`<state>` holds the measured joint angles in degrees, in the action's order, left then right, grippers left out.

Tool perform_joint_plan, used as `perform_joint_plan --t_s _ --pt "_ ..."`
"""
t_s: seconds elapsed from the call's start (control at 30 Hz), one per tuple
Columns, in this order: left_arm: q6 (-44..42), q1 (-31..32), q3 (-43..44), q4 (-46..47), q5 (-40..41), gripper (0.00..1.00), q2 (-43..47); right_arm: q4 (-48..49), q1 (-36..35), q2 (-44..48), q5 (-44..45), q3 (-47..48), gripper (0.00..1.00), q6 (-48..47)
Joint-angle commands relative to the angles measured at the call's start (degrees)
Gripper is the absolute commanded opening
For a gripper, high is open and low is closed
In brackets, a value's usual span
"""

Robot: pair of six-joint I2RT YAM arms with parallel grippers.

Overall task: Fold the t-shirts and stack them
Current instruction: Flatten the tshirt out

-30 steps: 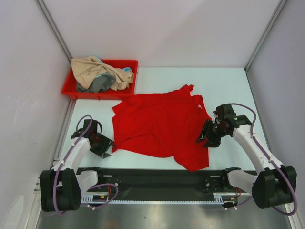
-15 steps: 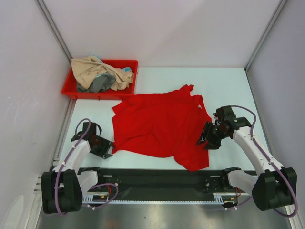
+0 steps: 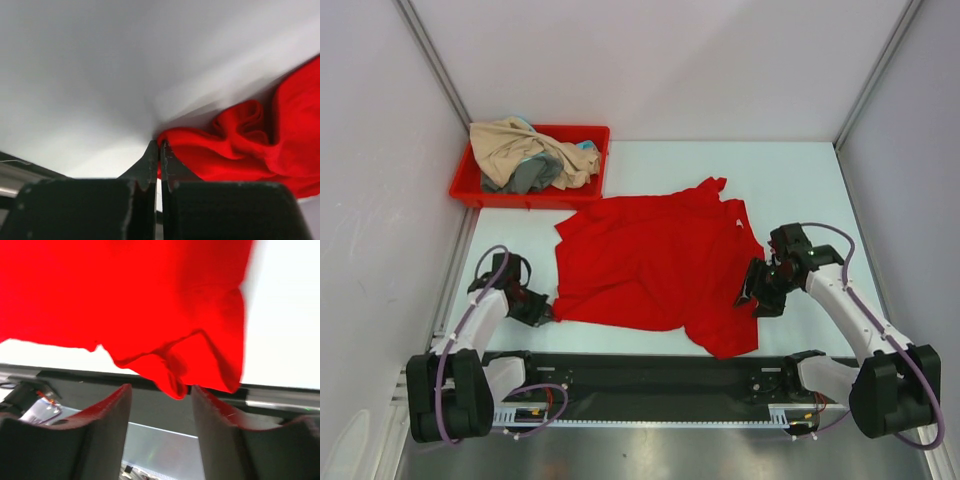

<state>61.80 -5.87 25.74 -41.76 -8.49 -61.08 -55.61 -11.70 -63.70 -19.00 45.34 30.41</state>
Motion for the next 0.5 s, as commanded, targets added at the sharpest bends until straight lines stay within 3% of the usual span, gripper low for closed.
perform_joint_plan --t_s 0.0,0.1,0.3,0.47 --pt "-4.75 -0.72 7.12 -5.67 11.27 0.0 0.96 -2.04 -0.51 -1.25 5.99 -1.3 0.59 0.87" --pt "-8.09 -0.64 12.05 -8.42 17.36 0.0 1.49 -0.2 -2.18 -2.65 4.08 -2.71 0.58 2.1" --pt "-9.86 -0.64 11.8 -6.59 15.17 0.0 1.4 2.61 -7.46 -6.26 5.89 -4.03 0.5 5.26" --pt "-11.79 -0.64 9.51 -5.35 14.21 0.0 1.75 4.99 -7.28 -6.43 7.76 -5.35 0.28 11.14"
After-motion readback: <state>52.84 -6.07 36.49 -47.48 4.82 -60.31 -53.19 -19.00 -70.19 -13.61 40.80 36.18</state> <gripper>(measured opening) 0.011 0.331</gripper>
